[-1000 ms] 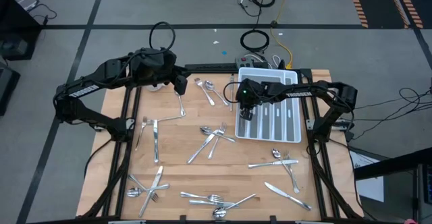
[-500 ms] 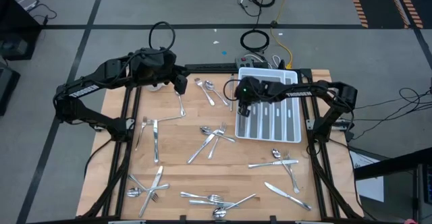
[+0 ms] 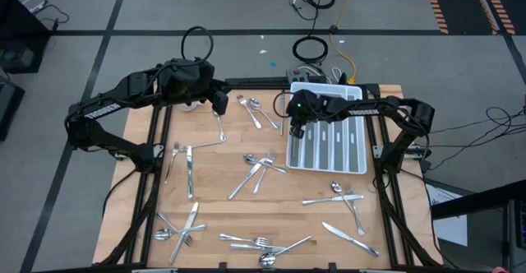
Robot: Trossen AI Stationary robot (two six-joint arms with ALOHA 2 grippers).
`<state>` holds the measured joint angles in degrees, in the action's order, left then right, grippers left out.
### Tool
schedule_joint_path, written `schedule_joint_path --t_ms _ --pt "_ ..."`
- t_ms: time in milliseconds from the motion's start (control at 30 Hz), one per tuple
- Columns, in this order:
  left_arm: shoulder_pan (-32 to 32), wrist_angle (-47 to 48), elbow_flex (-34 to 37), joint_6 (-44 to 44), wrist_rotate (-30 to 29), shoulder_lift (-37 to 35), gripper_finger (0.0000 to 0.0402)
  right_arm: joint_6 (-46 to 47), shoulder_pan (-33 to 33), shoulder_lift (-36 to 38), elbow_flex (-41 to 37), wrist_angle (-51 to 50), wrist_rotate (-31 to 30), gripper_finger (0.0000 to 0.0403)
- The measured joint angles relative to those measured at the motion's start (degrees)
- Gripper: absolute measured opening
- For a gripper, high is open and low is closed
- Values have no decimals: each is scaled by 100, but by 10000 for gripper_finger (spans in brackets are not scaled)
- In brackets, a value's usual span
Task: Sort silverware
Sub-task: Put the silver spoon into the silverware tray, then put the silver fork into the silverware tray
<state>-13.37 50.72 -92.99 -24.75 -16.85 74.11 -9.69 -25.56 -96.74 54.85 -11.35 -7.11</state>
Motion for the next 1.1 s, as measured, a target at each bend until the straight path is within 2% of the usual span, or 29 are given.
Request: schedule_joint_path --t_ms 233,533,700,933,1100 --pt "0 0 0 7 -23 0 114 44 0 -23 0 15 137 0" --pt "0 0 0 12 -23 0 114 208 43 -521 -3 -49 146 0" --pt "2 2 0 15 -23 0 114 423 94 -515 4 -174 164 0" --pt "0 0 0 17 -21 0 114 449 170 -156 0 -238 140 0" --pt "0 0 0 23 -21 11 114 452 168 493 0 -247 107 0"
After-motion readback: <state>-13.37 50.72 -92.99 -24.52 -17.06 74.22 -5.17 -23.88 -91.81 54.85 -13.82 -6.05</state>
